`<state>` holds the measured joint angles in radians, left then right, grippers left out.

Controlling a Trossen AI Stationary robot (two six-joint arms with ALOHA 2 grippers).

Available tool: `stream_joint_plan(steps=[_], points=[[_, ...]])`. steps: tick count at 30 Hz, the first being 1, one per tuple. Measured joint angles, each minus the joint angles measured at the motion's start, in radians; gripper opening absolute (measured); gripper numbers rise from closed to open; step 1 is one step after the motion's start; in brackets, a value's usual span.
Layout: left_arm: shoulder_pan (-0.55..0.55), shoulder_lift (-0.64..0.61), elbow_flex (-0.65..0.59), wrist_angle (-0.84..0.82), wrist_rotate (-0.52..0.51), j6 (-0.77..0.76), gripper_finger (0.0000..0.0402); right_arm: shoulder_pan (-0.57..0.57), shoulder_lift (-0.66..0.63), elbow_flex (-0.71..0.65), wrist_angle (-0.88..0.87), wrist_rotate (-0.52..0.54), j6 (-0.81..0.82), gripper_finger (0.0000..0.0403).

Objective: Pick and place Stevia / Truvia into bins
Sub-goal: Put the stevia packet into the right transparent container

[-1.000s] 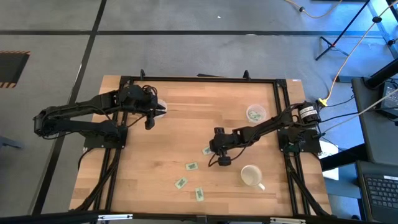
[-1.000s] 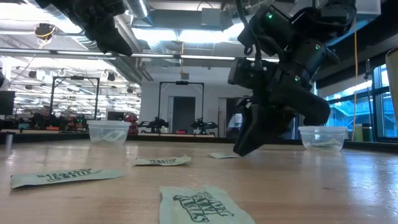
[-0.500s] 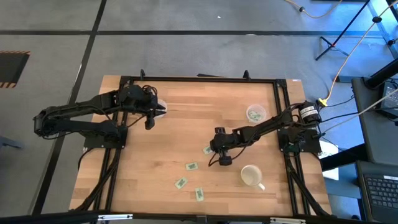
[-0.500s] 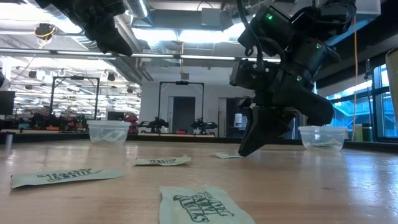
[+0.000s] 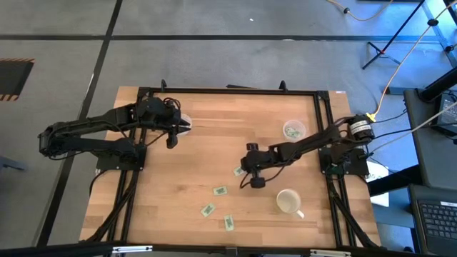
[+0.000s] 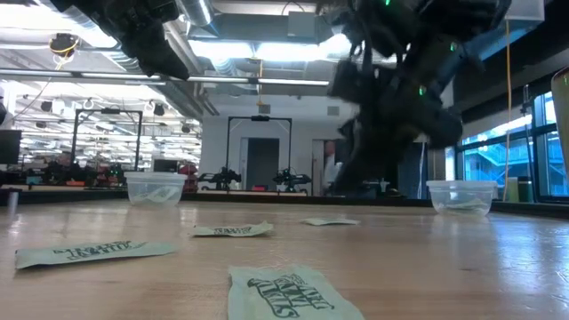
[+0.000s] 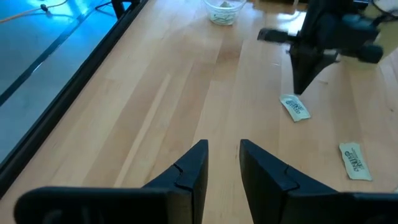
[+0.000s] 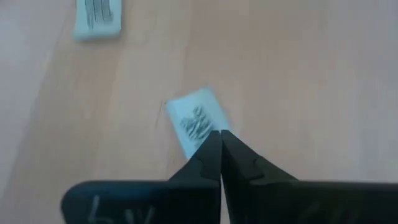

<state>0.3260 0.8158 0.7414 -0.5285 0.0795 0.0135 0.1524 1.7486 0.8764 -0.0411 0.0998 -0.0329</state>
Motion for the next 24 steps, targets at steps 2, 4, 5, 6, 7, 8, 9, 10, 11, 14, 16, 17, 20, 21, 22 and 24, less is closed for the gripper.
stream_joint_plan(steps=[2, 4, 5, 6, 7, 8, 9, 10, 11, 14, 16, 17, 20, 21, 22, 24], points=[[0.0, 0.0, 0.0, 0.0, 0.0, 0.0, 0.0086, 0.0, -0.042, 0.0, -0.013, 0.013, 0.003, 0.0001], [0.0, 0.0, 0.0, 0.0, 0.0, 0.0, 0.0086, 0.0, -0.094, 0.0, -0.04, 0.03, 0.011, 0.0001], [0.0, 0.0, 0.0, 0.0, 0.0, 0.0, 0.0086, 0.0, -0.127, 0.0, -0.053, 0.04, 0.015, 0.0001], [0.0, 0.0, 0.0, 0.0, 0.0, 0.0, 0.0086, 0.0, -0.156, 0.0, -0.072, 0.047, 0.018, 0.0001], [0.0, 0.0, 0.0, 0.0, 0.0, 0.0, 0.0086, 0.0, -0.18, 0.001, -0.085, 0.048, 0.029, 0.0001], [0.0, 0.0, 0.0, 0.0, 0.0, 0.0, 0.0086, 0.0, -0.197, 0.002, -0.096, 0.047, 0.046, 0.0001], [0.0, 0.0, 0.0, 0.0, 0.0, 0.0, 0.0086, 0.0, -0.207, 0.002, -0.109, 0.045, 0.059, 0.0002], [0.0, 0.0, 0.0, 0.0, 0.0, 0.0, 0.0086, 0.0, -0.212, 0.002, -0.11, 0.043, 0.071, 0.0004], [0.0, 0.0, 0.0, 0.0, 0.0, 0.0, 0.0086, 0.0, -0.213, 0.002, -0.104, 0.043, 0.076, 0.0008], [0.0, 0.0, 0.0, 0.0, 0.0, 0.0, 0.0086, 0.0, -0.204, 0.002, -0.096, 0.04, 0.035, 0.0024], [0.0, 0.0, 0.0, 0.0, 0.0, 0.0, 0.0086, 0.0, -0.195, 0.002, -0.094, 0.038, 0.025, 0.0036], [0.0, 0.0, 0.0, 0.0, 0.0, 0.0, 0.0086, 0.0, -0.191, 0.002, -0.09, 0.038, 0.026, 0.0045], [0.0, 0.0, 0.0, -0.004, 0.0, 0.0, 0.0086, 0.0, -0.179, 0.001, -0.09, 0.037, 0.028, 0.0081], [0.0, 0.0, 0.0, -0.004, 0.0, 0.0, 0.0086, 0.0, -0.171, 0.001, -0.077, 0.037, 0.028, 0.0095], [0.0, 0.0, 0.0, -0.006, 0.0, 0.0, 0.0086, 0.0, -0.165, 0.002, -0.068, 0.037, 0.026, 0.011], [0.0, 0.0, 0.0, -0.007, 0.0, 0.0, 0.0086, 0.0, -0.151, 0.002, -0.051, 0.037, 0.0, 0.0136]])
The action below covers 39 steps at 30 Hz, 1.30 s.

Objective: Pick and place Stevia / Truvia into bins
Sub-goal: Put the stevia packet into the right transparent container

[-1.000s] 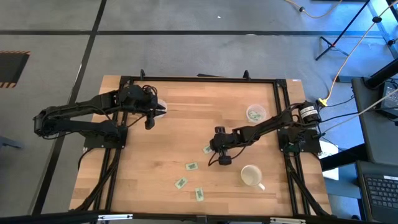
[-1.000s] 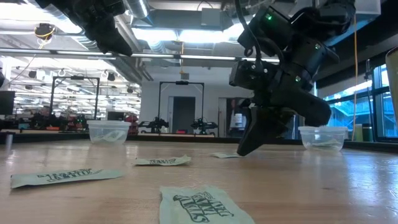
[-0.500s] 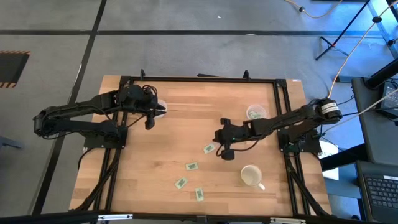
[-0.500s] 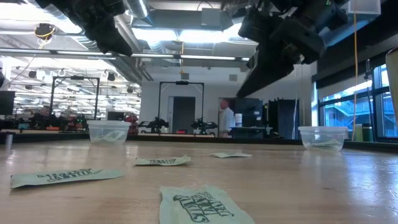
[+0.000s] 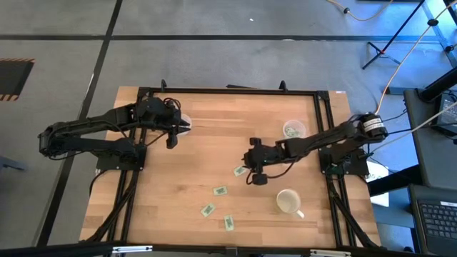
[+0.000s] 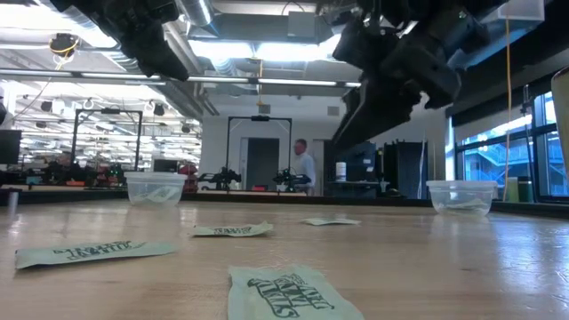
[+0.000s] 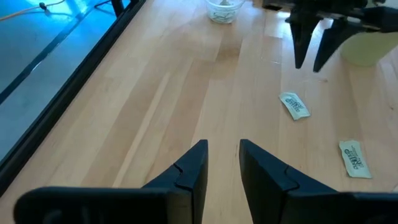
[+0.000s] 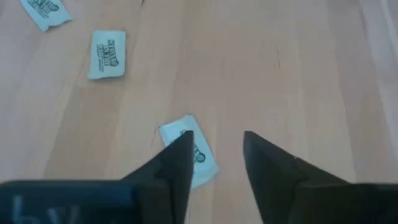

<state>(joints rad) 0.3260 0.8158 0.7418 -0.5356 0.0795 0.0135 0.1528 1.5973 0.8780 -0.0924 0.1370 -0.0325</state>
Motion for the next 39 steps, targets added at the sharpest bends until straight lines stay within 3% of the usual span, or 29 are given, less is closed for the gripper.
stream_joint_plan(steps=[4, 9, 17, 24, 39], points=[[0.0, 0.0, 0.0, -0.004, 0.0, 0.0, 0.0086, 0.003, 0.058, 0.0, 0.022, -0.002, -0.036, 0.0168], [0.0, 0.0, 0.0, -0.01, 0.0, 0.008, 0.0086, 0.003, 0.155, 0.0, 0.052, -0.008, -0.053, 0.0175], [0.0, 0.0, 0.0, -0.012, 0.0, 0.008, 0.0086, -0.008, 0.211, 0.0, 0.066, -0.015, -0.04, 0.014], [0.0, 0.0, 0.0, -0.012, 0.0, 0.008, 0.0086, -0.048, 0.224, 0.0, 0.066, -0.097, 0.002, 0.0106], [0.0, 0.0, 0.0, -0.015, 0.0, 0.008, 0.0086, -0.061, 0.295, 0.007, 0.112, -0.137, -0.002, 0.0084]])
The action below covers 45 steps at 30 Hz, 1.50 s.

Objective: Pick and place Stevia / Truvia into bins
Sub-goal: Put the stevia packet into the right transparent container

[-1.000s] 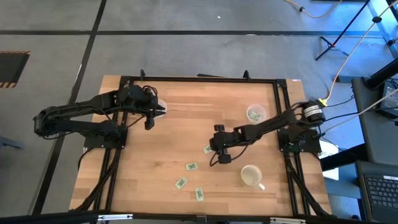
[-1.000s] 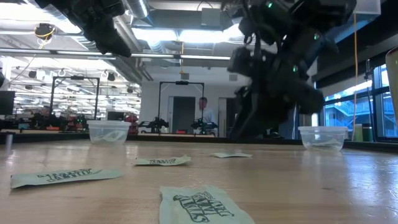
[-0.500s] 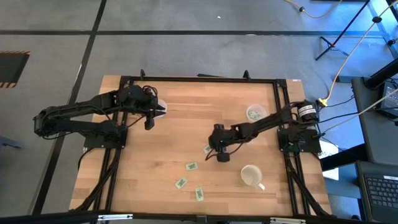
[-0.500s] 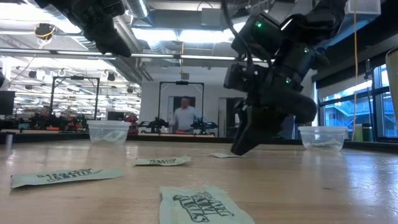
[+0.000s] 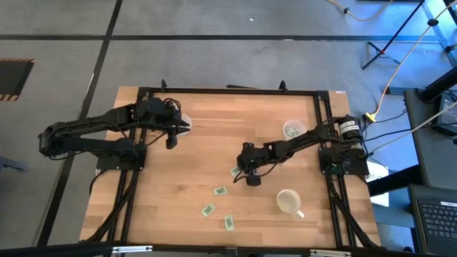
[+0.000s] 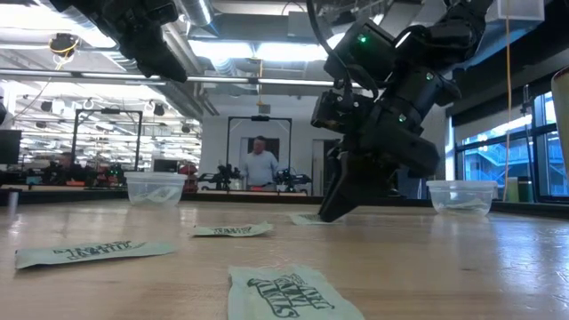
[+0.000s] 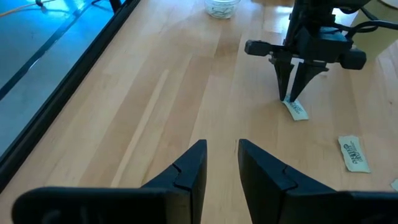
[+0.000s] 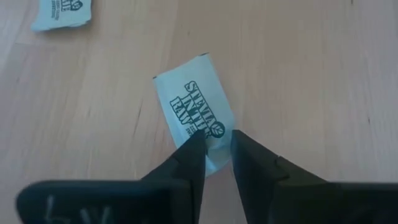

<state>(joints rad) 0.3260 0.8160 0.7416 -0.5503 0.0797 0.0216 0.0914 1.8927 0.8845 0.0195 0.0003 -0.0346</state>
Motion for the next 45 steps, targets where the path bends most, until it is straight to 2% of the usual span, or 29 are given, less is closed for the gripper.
stream_joint_plan(steps=[8, 14, 18, 23, 27, 31, 34, 38, 40, 45], points=[[0.0, 0.0, 0.0, 0.0, 0.0, 0.0, 0.0086, 0.0, -0.005, 0.007, -0.007, -0.002, -0.025, 0.0042], [0.0, 0.0, 0.0, 0.0, 0.0, -0.007, 0.0086, 0.001, -0.076, 0.005, -0.089, 0.002, -0.049, 0.0005], [0.0, 0.0, 0.0, 0.0, 0.0, -0.008, 0.0086, 0.001, -0.161, 0.003, -0.193, 0.081, -0.048, 0.0006], [0.0, 0.0, 0.0, 0.0, 0.0, -0.008, 0.0086, -0.002, -0.341, 0.005, -0.391, 0.241, 0.014, 0.0002], [0.0, 0.0, 0.0, 0.0, 0.0, -0.008, 0.0086, -0.021, -0.515, 0.006, -0.56, 0.359, 0.14, 0.0003], [0.0, 0.0, 0.0, 0.001, 0.0, -0.008, 0.0086, -0.058, -0.653, 0.008, -0.761, 0.485, 0.39, 0.0002], [0.0, 0.0, 0.0, 0.001, 0.0, -0.008, 0.0086, -0.102, -0.706, 0.008, -0.92, 0.508, 0.593, 0.0002], [0.0, 0.0, 0.0, 0.002, 0.0, -0.008, 0.0086, -0.162, -0.711, 0.007, -1.096, 0.51, 0.79, 0.0002], [0.0, 0.0, 0.0, 0.003, 0.0, -0.008, 0.0086, -0.191, -0.704, -0.004, -1.113, 0.51, 0.84, 0.0003], [0.0, 0.0, 0.0, 0.003, 0.0, -0.008, 0.0086, -0.27, -0.7, -0.072, -1.06, 0.473, 0.841, 0.0005]])
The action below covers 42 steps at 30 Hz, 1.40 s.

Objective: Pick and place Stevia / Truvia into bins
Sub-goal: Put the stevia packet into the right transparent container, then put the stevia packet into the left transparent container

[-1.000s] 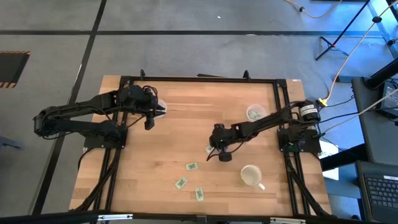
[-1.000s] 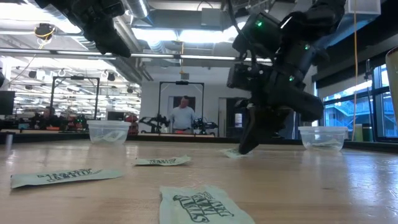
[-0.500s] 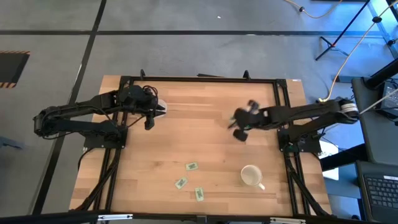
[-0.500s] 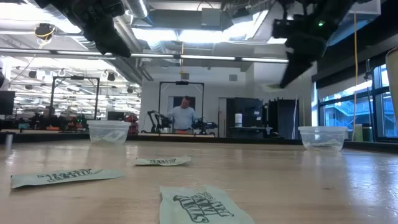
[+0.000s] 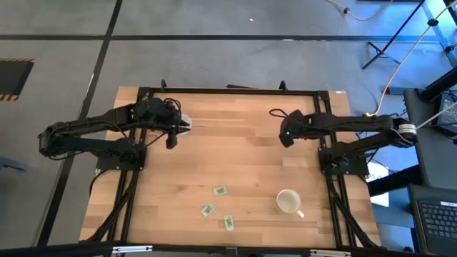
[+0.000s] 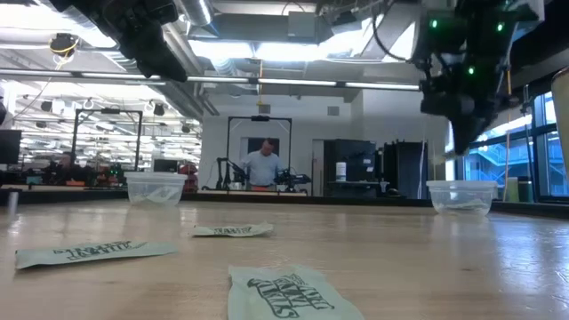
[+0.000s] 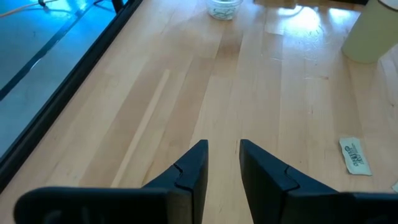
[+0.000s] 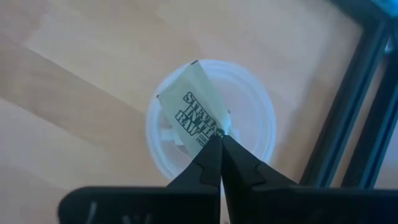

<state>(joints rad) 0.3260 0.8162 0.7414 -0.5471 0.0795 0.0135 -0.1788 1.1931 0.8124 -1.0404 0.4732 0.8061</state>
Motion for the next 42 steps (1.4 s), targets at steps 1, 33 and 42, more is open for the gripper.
stream_joint_plan(steps=[1, 33, 42], points=[[0.0, 0.0, 0.0, 0.0, 0.0, 0.0, 0.0086, -0.015, 0.0, -0.015, 0.008, -0.01, -0.004, 0.0006], [0.0, 0.0, 0.0, 0.015, 0.019, 0.037, 0.0086, -0.093, -0.001, -0.192, 0.225, -0.03, -0.111, 0.0101], [-0.084, 0.075, 0.0, 0.213, 0.143, 0.045, 0.0087, -0.093, -0.005, -0.099, 0.253, 0.06, -0.143, 0.0174]])
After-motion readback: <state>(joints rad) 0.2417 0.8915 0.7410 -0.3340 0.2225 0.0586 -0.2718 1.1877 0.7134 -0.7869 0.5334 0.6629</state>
